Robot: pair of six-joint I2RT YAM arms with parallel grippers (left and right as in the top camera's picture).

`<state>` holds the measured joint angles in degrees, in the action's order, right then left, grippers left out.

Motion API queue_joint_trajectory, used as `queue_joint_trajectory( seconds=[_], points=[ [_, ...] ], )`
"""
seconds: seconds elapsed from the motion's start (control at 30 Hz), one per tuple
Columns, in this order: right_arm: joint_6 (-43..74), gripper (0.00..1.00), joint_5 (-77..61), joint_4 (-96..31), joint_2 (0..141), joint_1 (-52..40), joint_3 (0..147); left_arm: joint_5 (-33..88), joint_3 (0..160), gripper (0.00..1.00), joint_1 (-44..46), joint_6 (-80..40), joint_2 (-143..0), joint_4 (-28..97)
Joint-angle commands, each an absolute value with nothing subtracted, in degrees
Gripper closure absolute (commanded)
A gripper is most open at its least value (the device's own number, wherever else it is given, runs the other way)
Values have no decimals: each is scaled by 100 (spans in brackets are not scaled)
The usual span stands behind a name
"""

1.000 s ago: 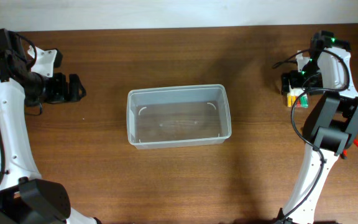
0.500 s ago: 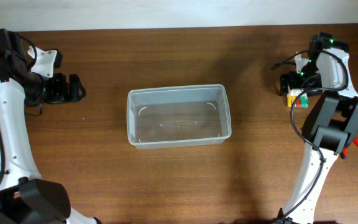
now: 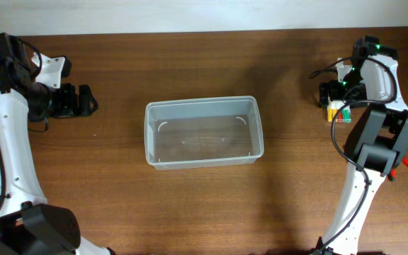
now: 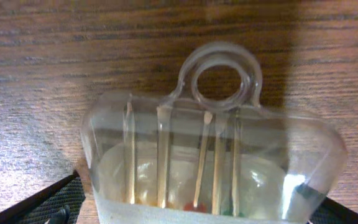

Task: Pack container
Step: 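Lower and close the right gripper on the blister pack's top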

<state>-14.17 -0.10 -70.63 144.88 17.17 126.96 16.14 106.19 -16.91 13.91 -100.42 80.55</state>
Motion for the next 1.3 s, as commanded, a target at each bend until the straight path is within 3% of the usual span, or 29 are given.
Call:
queue_joint_trajectory(
  seconds=[0.0,0.3,0.5,0.87,1.03,1.27],
  points=[
    [-1411,1,-19,-7032,14599,1693,12728,1717,10753,1,-1717,1334,-10073,8079],
    [-1409,0,-16,-6947,14599,1693,12731,1719,10753,1,-1717,1332,-10073,8084],
    [-1409,17,27,-6921,14599,1693,12731,1719,10753,1,-1717,1332,-10073,8084],
    [-1313,19,64,-6949,14593,1693,12831,1719,10753,1,-1717,1332,-10073,8084],
    [-1306,28,67,-7050,14588,1688,13080,1719,10753,1,-1717,1332,-10073,8082],
    [-1306,29,67,-7249,14586,1688,13395,1719,10753,1,-1717,1332,-10073,8082]
  ],
)
